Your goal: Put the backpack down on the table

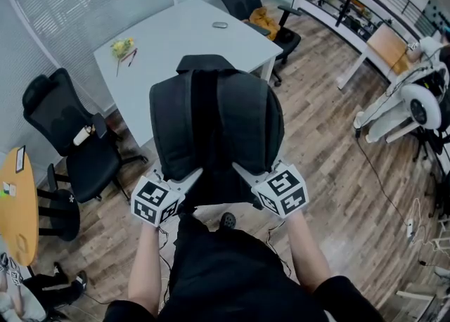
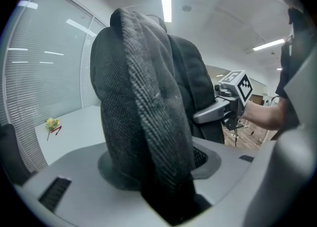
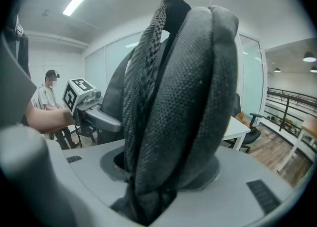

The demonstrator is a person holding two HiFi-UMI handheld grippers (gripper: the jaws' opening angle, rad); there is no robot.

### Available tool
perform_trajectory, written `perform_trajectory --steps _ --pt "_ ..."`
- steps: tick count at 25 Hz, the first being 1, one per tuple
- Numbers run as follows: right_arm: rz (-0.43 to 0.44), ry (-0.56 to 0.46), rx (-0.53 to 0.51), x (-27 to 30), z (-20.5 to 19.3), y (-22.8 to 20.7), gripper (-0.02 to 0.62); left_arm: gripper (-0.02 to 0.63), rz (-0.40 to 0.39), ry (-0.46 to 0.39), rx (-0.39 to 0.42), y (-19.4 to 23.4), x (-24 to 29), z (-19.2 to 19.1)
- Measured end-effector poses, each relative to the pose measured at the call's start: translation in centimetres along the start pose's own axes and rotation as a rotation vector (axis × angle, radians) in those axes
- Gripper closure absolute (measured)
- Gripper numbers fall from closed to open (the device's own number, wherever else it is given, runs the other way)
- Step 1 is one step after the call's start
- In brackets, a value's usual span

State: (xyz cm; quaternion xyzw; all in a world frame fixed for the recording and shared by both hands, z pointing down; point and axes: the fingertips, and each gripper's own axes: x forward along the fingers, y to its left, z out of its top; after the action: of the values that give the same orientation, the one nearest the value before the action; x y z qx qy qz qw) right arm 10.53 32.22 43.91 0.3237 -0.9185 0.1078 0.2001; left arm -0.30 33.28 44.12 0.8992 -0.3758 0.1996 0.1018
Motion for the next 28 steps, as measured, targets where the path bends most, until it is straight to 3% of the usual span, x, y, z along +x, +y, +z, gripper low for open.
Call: perform_trajectory --steps 18,28 --pt "-0.016 0.033 0.036 1.7 -0.5 -1.7 0.39 0.387 -0.04 0.016 -0.024 1.7 2.1 -0.6" --pt "-0.009 0.066 0.055 7.2 1.4 -4.9 0.39 0.387 -0.053 0.038 -0.055 7.8 4.9 -0.2"
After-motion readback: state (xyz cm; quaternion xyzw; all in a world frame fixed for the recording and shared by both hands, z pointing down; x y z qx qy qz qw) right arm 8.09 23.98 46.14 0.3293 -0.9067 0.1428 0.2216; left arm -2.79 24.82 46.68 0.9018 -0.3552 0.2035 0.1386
